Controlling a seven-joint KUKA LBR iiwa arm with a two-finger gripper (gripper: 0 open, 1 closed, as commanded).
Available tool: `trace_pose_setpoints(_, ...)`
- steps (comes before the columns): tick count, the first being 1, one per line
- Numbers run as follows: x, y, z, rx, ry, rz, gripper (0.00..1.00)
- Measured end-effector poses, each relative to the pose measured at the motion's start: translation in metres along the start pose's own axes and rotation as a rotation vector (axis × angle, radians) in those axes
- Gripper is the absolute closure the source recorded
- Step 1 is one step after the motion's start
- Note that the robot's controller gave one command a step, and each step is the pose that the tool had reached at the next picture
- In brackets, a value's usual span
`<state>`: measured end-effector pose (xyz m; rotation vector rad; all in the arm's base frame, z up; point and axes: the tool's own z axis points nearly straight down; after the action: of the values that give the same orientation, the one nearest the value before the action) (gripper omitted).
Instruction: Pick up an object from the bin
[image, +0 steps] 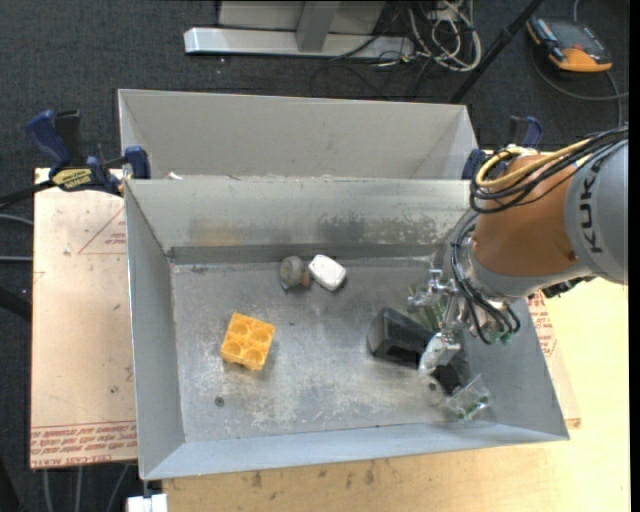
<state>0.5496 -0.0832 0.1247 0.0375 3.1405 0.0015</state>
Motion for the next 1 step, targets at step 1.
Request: trace_pose_setpoints(1,0.0121,-0.0052,0.0396,0.000,0.000,0.279,0.00)
